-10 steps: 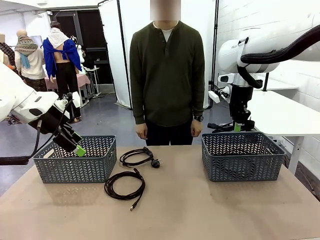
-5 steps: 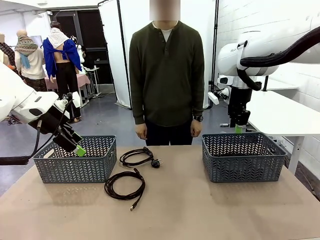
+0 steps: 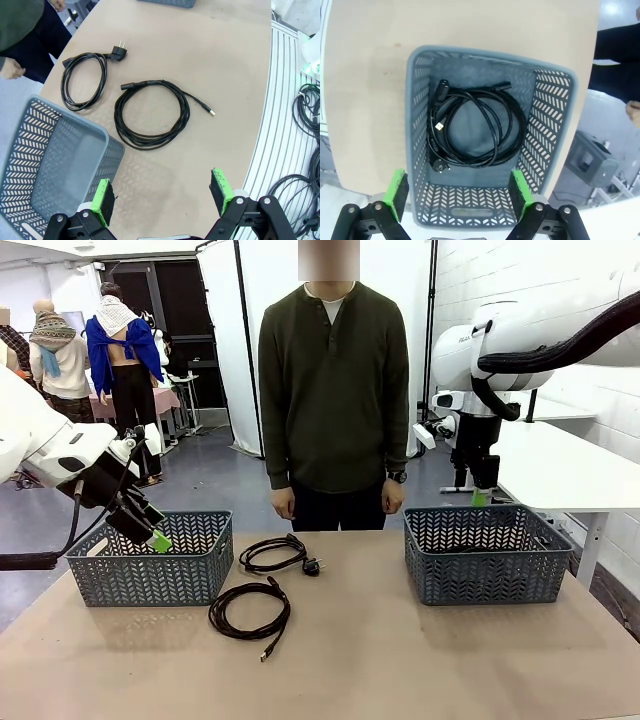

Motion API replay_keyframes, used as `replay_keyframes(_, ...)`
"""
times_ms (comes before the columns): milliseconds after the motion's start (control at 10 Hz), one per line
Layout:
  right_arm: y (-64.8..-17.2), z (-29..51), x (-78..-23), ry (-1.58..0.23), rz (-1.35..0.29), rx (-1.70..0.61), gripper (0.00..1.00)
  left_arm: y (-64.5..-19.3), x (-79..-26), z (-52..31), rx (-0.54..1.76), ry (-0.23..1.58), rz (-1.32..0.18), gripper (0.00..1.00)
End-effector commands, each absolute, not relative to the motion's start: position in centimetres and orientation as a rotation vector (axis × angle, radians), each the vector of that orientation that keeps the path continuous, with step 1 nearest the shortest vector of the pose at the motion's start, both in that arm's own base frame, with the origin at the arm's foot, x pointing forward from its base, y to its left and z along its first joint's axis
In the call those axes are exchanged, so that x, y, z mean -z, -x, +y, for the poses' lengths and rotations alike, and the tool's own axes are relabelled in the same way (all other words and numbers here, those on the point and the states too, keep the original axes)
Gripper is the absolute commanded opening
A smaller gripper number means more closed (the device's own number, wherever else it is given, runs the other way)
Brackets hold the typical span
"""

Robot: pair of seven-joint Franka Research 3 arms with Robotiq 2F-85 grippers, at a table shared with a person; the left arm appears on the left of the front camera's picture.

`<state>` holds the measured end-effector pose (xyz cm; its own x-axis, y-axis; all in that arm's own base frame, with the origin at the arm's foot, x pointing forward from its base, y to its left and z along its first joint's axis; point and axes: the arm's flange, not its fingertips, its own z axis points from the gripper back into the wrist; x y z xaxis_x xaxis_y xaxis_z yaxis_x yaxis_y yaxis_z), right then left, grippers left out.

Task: Organize the cables according to human instructions.
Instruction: Pick up a bundle of cables and place it in the basket indicated by the human.

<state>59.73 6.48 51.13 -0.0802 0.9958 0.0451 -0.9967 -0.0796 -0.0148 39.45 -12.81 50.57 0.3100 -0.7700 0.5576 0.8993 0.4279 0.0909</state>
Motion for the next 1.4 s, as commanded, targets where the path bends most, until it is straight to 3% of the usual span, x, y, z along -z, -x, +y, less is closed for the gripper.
replay_keyframes(0,-60.0,7.1,-51.4,-0.022,-0.030,-1.653,1.00,-39.7,-50.5,-12.5,1.134,0.277,-0.588,1.00)
replay_keyframes(800,-59.7,7.2,-51.4,-0.025,-0.043,-1.639,1.00,-39.7,-50.5,-12.5,1.134,0.277,-0.588,1.00)
replay_keyframes(1300,-55.6,13.1,-53.1,-0.144,-0.143,-1.413,1.00,-39.7,-50.5,-12.5,1.134,0.277,-0.588,1.00)
